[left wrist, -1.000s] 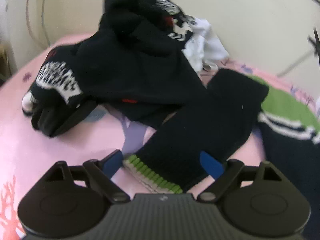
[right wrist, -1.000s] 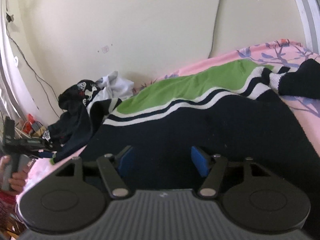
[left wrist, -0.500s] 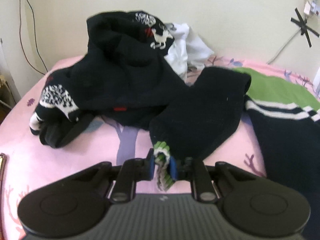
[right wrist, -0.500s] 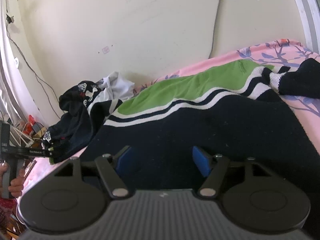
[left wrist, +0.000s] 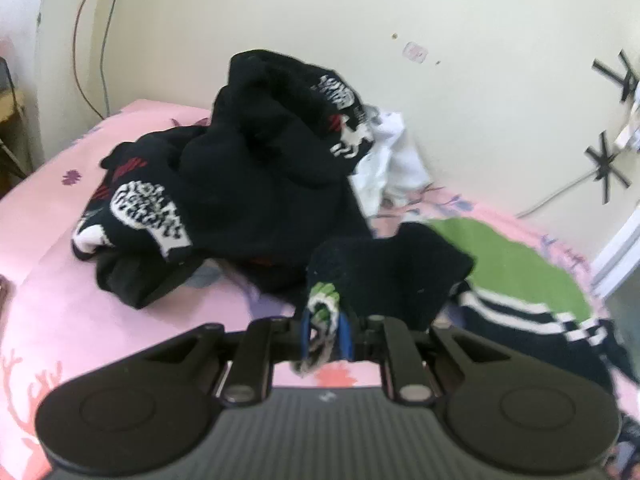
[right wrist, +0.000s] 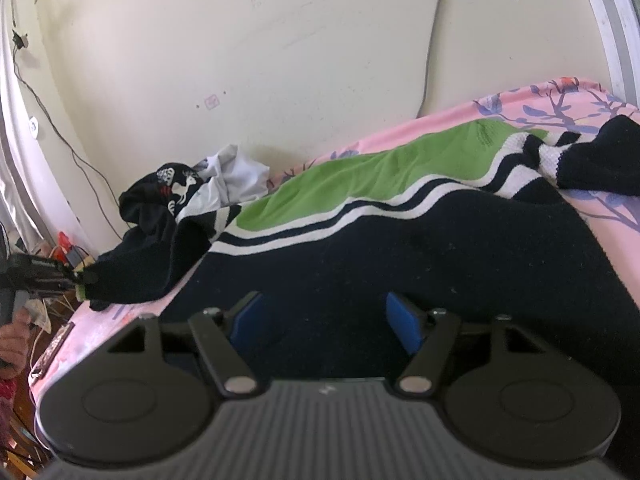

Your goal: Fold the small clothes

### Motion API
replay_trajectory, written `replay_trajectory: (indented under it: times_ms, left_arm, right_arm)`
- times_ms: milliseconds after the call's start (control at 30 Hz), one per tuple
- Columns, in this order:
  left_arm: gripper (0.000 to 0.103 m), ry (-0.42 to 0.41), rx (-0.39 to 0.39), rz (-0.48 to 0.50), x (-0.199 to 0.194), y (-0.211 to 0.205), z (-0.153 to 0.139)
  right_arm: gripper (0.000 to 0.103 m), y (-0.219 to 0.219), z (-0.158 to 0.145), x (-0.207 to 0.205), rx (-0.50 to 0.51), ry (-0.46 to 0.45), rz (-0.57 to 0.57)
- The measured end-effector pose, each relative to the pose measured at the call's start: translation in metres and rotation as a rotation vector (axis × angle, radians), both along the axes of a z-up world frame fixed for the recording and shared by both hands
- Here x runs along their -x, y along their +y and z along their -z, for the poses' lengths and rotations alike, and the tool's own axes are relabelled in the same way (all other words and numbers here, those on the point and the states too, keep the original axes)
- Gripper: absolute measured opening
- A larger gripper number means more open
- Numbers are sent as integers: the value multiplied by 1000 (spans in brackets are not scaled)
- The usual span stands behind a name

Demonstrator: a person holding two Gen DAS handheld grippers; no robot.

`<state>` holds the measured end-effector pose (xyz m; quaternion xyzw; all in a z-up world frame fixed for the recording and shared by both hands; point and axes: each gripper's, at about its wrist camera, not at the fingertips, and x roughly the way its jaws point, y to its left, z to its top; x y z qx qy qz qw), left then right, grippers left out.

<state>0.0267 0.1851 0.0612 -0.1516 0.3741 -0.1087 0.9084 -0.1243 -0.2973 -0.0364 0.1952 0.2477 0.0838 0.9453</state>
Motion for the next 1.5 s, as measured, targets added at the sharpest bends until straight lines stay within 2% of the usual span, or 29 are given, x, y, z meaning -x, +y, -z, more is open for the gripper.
replay_trajectory:
  times_ms: [133,433,533,633,700,767,833,933,1067,1167,1233,1333,1433,1500]
  left_arm:
    - [13,-24,39,31,2,-5,-14]
    - [13,-74,42,120,-6,-37,-46]
    - [13,-103,16,201,-22,-72,-69]
    - [13,-157,-22,317,-44,-135,-103]
    - [19,-161,5,409,-56,-177,-123]
    - [24,-178,53,470,-60,-203,-138]
    - [30,-217,103,467,-58,-208,-143]
    - [34,-211,139,413,-61,-192,-129]
    - [34,-161,41,257,-74,-163,-87]
    - [34,-101,23,180,-93,-148,-51]
    - [34,-51,38,161,-105,-139,-31]
    - [34,-12,46,152,-118,-134,-6]
    - [34,10,52,149,-125,-130,6]
    - [34,15,66,149,-127,-127,9]
  right_arm:
    - [63,0,0,0,-1,0,1]
    - [64,1,-1,1,-7,-1,0]
    - [64,1,-1,1,-15,-3,1]
    - [64,-3,0,1,-28,-4,0]
    - [64,-2,0,1,-27,-4,1]
    - [64,-1,0,2,-23,-7,7]
    - [64,-2,0,3,-27,-10,13]
    - [65,-6,2,3,-52,-9,7]
    - [66,-8,2,0,-69,-6,-4]
    - [66,-7,1,-1,-63,-2,0]
    - [62,-7,-3,-1,-49,14,19]
    - [63,-14,-24,-11,5,3,20]
    - [63,-28,-40,-48,11,38,11]
    - [63,-34,-35,-80,7,109,13]
